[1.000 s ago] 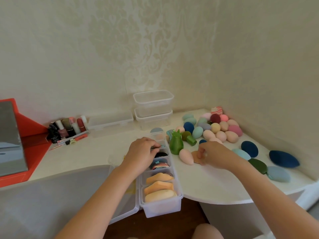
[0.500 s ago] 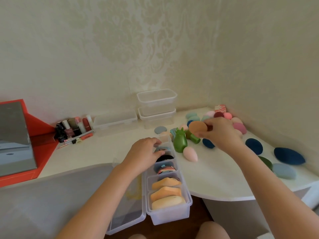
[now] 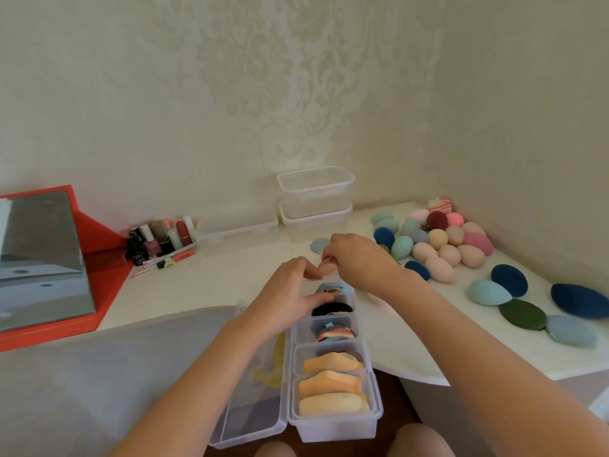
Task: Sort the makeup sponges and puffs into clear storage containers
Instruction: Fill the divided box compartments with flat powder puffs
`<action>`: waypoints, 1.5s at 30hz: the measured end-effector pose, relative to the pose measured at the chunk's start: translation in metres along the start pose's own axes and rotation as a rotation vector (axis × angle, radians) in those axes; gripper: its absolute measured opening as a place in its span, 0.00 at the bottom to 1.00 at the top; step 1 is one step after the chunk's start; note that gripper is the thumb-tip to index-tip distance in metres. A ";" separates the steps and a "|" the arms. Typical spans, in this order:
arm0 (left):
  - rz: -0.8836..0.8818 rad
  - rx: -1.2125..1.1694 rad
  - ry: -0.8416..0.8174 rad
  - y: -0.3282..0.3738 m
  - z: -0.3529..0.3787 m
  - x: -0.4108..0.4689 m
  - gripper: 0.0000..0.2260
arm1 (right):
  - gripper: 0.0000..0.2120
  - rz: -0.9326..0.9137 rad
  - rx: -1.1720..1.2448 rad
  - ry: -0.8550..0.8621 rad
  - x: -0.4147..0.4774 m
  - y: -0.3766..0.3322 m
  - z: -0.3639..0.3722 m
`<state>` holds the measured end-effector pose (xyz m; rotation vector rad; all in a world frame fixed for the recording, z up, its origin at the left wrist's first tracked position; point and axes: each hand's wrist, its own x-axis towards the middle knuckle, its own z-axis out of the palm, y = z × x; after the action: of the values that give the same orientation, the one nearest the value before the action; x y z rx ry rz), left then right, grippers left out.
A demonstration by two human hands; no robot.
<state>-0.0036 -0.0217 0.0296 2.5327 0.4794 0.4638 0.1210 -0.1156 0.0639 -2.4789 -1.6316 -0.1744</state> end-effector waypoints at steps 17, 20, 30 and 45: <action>0.110 0.043 -0.055 0.005 0.004 0.003 0.24 | 0.11 0.055 -0.017 -0.114 0.005 -0.005 -0.010; 0.100 0.063 -0.047 0.002 0.006 0.001 0.26 | 0.12 0.070 0.006 -0.083 0.007 -0.003 -0.012; 0.123 0.066 -0.105 0.004 0.003 0.007 0.24 | 0.15 0.070 0.072 -0.157 -0.001 -0.004 -0.009; 0.100 0.027 -0.125 0.003 0.003 0.007 0.22 | 0.13 0.041 0.204 -0.155 -0.004 0.003 -0.010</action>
<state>0.0044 -0.0228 0.0304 2.6014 0.3162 0.3348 0.1215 -0.1224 0.0724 -2.4185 -1.5646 0.1854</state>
